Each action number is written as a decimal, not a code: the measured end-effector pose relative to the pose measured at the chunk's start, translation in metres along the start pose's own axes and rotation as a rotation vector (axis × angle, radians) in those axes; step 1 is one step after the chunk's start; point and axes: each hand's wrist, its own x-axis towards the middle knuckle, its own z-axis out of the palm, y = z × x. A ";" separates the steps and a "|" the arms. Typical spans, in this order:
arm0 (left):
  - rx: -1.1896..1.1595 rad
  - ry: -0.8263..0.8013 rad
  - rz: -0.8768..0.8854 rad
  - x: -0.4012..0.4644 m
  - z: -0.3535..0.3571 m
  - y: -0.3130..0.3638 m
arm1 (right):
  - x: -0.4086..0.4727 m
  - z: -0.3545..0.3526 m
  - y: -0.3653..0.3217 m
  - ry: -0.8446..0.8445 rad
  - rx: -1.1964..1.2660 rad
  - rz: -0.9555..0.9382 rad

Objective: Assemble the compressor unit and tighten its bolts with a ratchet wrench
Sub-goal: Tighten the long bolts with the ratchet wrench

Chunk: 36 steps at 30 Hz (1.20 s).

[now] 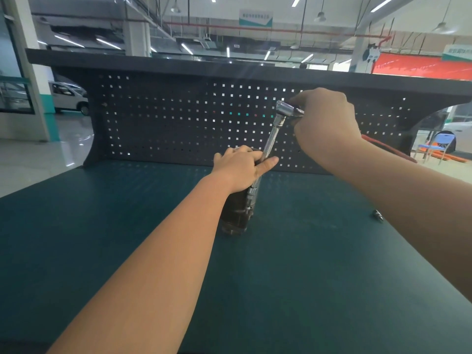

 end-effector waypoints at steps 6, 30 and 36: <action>0.008 0.003 -0.008 0.000 0.000 0.002 | -0.001 -0.001 -0.001 -0.009 0.016 0.005; 0.032 -0.017 -0.008 0.001 -0.001 0.001 | -0.004 -0.013 -0.006 -0.074 0.050 0.029; 0.041 -0.022 -0.006 0.001 -0.001 0.002 | -0.006 -0.013 -0.007 -0.074 0.014 0.019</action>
